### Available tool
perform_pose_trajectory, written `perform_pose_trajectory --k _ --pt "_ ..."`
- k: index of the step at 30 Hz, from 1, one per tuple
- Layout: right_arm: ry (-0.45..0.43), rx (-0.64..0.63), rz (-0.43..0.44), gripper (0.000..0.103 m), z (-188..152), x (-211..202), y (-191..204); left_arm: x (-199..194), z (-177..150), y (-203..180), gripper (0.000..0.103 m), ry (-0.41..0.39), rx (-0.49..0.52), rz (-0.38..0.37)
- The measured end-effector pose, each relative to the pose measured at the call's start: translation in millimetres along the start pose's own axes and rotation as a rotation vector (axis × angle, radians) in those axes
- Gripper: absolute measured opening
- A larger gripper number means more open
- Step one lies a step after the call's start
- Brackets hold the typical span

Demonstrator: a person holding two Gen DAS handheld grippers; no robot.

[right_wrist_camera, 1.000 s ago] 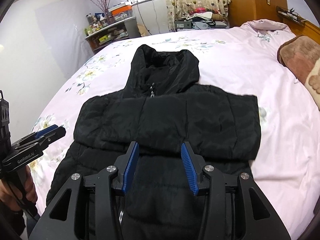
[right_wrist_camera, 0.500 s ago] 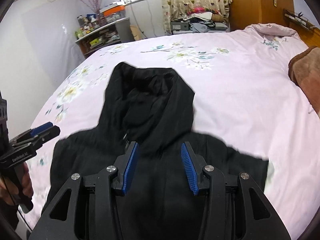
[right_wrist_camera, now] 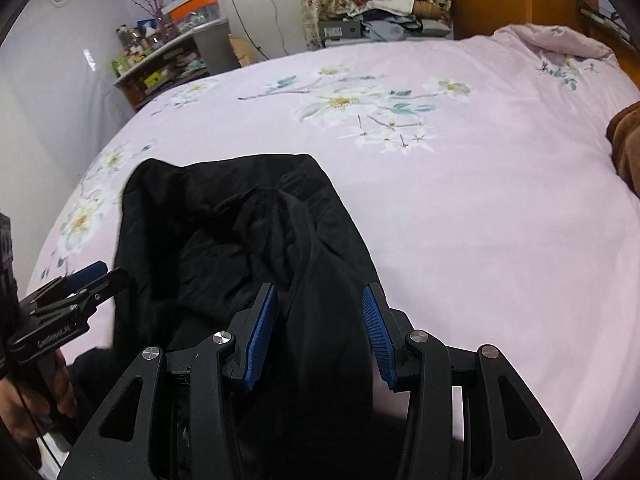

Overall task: Fold large clothes
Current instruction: 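Grasp the jacket hem with both tools and lift it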

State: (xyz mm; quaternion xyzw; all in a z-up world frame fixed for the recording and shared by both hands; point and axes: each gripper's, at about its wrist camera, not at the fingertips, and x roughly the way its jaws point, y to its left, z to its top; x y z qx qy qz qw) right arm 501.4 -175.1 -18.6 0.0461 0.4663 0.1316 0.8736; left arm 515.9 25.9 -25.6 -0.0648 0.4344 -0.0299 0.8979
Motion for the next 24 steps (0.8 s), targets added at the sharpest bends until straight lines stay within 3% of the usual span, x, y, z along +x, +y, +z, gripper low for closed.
perform_pose_trajectory --k 1,2,3,4,8,15,24 --pt "0.013 0.002 -0.015 0.045 2 5 -1 5 2 0 0.039 0.008 -0.005 -0.013" --pt "0.028 0.004 -0.023 0.045 3 11 -3 9 3 0 0.024 0.027 -0.008 -0.025" --pt "0.035 0.01 -0.013 0.026 2 14 -4 12 1 -1 0.009 0.045 -0.009 -0.031" --pt "0.036 0.007 -0.012 0.011 2 13 -3 9 -1 -2 0.006 0.039 -0.001 -0.038" --pt "-0.037 -0.024 0.006 0.008 -7 -18 5 -22 -9 0 0.003 -0.052 0.02 -0.061" --pt "-0.182 -0.033 0.062 0.008 -49 -116 16 -120 -42 20 0.003 -0.191 -0.034 -0.145" --pt "-0.185 0.012 0.111 0.008 -145 -186 7 -193 -121 32 0.004 -0.195 -0.074 -0.181"
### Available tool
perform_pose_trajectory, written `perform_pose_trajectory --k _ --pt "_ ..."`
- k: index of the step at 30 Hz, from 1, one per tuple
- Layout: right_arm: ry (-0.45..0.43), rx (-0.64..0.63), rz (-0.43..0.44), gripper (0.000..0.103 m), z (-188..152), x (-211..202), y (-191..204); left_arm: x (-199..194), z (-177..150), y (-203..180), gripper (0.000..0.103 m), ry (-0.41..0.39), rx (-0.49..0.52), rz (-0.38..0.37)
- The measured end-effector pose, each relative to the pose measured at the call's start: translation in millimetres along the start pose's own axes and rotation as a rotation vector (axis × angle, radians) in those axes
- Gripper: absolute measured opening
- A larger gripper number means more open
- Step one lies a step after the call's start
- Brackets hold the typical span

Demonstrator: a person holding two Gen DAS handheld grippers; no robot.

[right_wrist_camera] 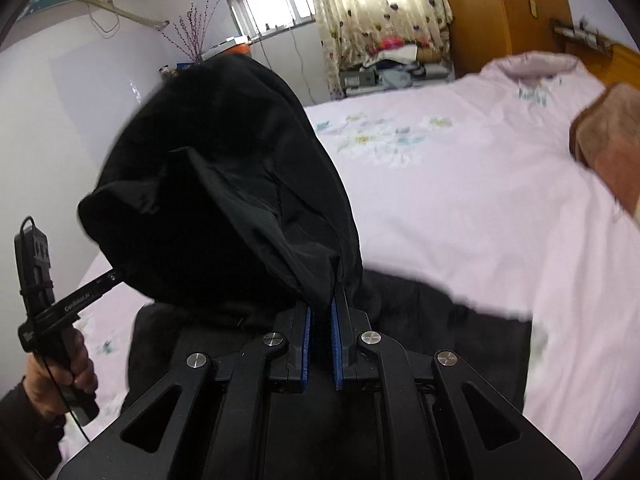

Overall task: Fold large clothes
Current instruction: 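Grasp the jacket hem with both tools and lift it, then carry the held hem toward the hood and lower it with both tools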

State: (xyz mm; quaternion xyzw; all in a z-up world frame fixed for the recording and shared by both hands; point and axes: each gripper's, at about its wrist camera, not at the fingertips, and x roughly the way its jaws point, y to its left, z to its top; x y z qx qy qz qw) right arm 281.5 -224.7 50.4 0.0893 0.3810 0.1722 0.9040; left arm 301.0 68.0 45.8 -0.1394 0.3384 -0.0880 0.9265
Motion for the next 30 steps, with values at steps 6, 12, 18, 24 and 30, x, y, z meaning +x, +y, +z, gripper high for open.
perform_pose_trajectory --k 6,12,18,24,30 --pt "0.088 0.037 -0.002 0.008 -61 -6 -7 -27 -62 10 0.004 0.084 -0.019 0.04" --pt "0.197 0.073 -0.008 0.01 -114 -11 -20 -48 -109 30 0.005 0.189 -0.053 0.095" --pt "0.153 0.141 0.026 0.048 -110 -31 -29 -79 -113 36 0.005 0.155 -0.116 0.136" --pt "0.111 0.112 0.066 0.048 -92 -22 6 -61 -76 -8 0.032 0.054 -0.012 0.024" --pt "0.132 0.047 0.088 0.048 -91 14 34 -9 -110 -34 0.032 0.179 0.054 -0.071"
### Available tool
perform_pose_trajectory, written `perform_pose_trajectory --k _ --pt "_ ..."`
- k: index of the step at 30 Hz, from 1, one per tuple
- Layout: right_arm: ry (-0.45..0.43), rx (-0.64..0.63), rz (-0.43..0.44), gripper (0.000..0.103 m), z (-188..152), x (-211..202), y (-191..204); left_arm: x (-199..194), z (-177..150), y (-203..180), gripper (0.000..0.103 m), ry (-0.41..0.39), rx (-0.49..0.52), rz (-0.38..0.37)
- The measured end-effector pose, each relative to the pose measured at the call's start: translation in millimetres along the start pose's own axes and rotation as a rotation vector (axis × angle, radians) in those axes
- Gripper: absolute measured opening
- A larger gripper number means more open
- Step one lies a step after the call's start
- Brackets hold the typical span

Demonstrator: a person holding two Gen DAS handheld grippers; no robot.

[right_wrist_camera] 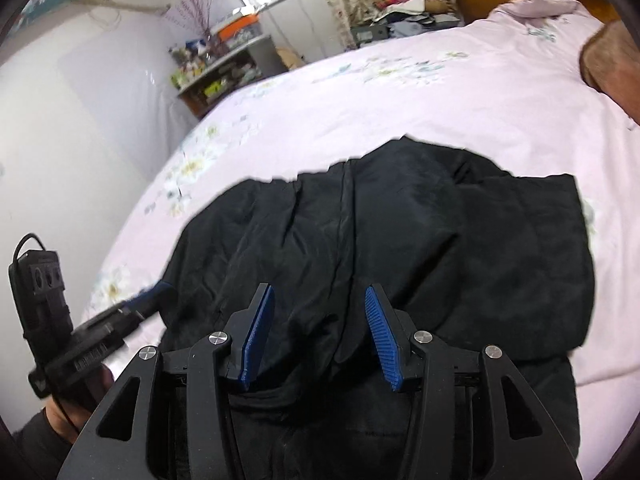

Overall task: Fold large clothes
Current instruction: 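Carry the held hem toward the hood and lower it with both tools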

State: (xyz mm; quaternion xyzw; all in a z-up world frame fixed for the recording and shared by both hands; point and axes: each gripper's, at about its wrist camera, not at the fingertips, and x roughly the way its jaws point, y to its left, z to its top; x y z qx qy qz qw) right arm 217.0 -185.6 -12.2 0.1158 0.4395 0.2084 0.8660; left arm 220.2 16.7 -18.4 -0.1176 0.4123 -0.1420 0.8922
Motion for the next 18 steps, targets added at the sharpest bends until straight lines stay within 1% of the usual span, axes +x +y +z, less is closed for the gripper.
perform_pose_trajectory --k 1,2,3,4,6,8,10,12,15,18 --pt "0.018 -0.01 -0.009 0.048 -4 7 0 7 -9 0 0.032 0.023 -0.005 0.006" --pt "0.039 -0.018 -0.019 0.044 -10 14 -1 14 -19 0 0.032 0.038 -0.01 0.011" --pt "0.064 -0.023 -0.038 0.038 -15 24 -4 19 -28 1 0.032 0.043 -0.015 0.018" --pt "0.095 -0.023 -0.063 0.037 -22 35 -7 24 -38 4 0.032 0.041 -0.025 0.029" --pt "0.137 -0.009 -0.081 0.031 -37 51 -15 27 -50 7 0.032 0.045 -0.046 0.027" --pt "0.158 -0.012 -0.1 0.031 -47 59 -16 26 -54 12 0.032 0.041 -0.07 0.017" --pt "0.183 -0.02 -0.115 0.031 -56 69 -18 27 -55 13 0.032 0.044 -0.068 0.019" --pt "0.175 -0.004 -0.107 0.031 -57 71 -21 29 -52 12 0.032 0.05 -0.065 0.024" --pt "0.174 -0.002 -0.104 0.031 -55 63 -20 22 -46 10 0.032 0.061 -0.056 0.026" --pt "0.133 -0.038 -0.102 0.031 -51 35 -12 10 -49 10 0.037 0.071 -0.042 0.015"
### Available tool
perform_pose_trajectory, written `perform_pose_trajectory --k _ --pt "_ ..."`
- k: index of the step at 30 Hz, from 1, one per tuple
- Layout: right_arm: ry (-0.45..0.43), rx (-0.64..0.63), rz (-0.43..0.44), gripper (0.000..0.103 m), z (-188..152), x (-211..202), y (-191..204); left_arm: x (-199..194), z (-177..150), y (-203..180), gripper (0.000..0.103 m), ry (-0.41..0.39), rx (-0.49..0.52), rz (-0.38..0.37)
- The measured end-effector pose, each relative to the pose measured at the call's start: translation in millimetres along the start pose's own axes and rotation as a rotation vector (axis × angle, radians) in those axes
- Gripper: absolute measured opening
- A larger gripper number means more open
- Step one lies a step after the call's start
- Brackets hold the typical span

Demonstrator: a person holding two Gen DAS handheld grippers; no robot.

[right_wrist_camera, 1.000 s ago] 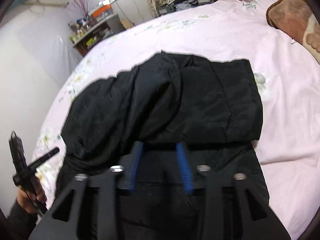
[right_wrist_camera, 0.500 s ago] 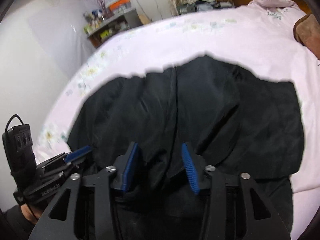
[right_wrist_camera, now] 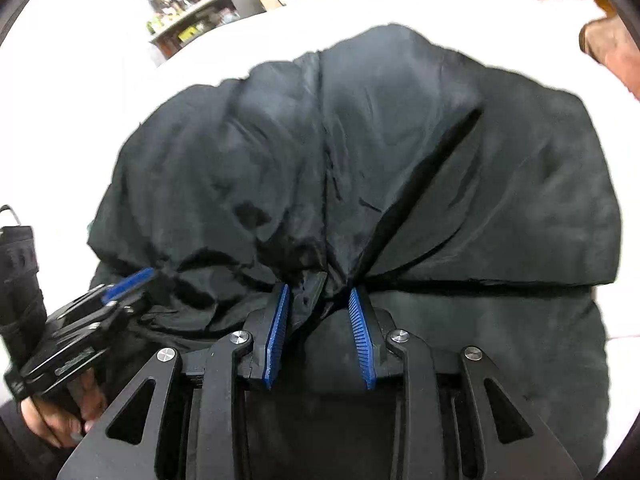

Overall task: Fold large clothes
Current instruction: 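Carry the held hem toward the hood and lower it with both tools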

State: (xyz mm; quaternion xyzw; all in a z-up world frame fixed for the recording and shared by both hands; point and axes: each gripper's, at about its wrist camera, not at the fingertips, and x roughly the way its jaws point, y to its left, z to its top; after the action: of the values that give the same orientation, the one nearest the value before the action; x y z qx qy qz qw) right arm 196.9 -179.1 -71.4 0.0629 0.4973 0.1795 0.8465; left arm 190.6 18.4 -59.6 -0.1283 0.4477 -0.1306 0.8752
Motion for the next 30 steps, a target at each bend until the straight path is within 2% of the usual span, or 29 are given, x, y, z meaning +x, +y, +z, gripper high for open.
perform_pose_trajectory --k 5,8,11,13,15,16,18,21,26,28,30 --pt "-0.149 -0.031 -0.005 0.032 20 -49 5 -15 0 -4 0.039 0.021 0.015 -0.011" --pt "-0.203 -0.031 -0.027 0.033 46 -55 1 -38 14 -5 0.039 -0.047 0.025 -0.025" --pt "-0.213 -0.031 -0.061 0.033 65 -44 -9 -52 42 2 0.039 -0.148 0.022 0.005" --pt "-0.2 -0.022 -0.097 0.033 77 -33 -15 -46 61 17 0.04 -0.188 0.005 0.063" --pt "-0.165 0.002 -0.119 0.033 79 -17 -27 -29 68 33 0.04 -0.177 -0.032 0.104" --pt "-0.148 0.012 -0.131 0.033 73 -10 -33 -16 68 45 0.04 -0.146 -0.057 0.131" --pt "-0.113 0.024 -0.16 0.033 64 6 -38 2 60 58 0.039 -0.11 -0.081 0.141" --pt "-0.103 0.085 -0.12 0.033 52 11 -52 13 40 58 0.039 -0.111 -0.042 0.152" --pt "-0.102 0.075 -0.121 0.033 46 14 -56 8 39 53 0.039 -0.101 -0.039 0.154" --pt "-0.104 0.095 -0.118 0.033 49 -1 -53 -5 44 47 0.039 -0.109 -0.03 0.148" --pt "-0.162 0.09 -0.119 0.033 51 -29 -43 -25 48 44 0.039 -0.15 -0.023 0.118"
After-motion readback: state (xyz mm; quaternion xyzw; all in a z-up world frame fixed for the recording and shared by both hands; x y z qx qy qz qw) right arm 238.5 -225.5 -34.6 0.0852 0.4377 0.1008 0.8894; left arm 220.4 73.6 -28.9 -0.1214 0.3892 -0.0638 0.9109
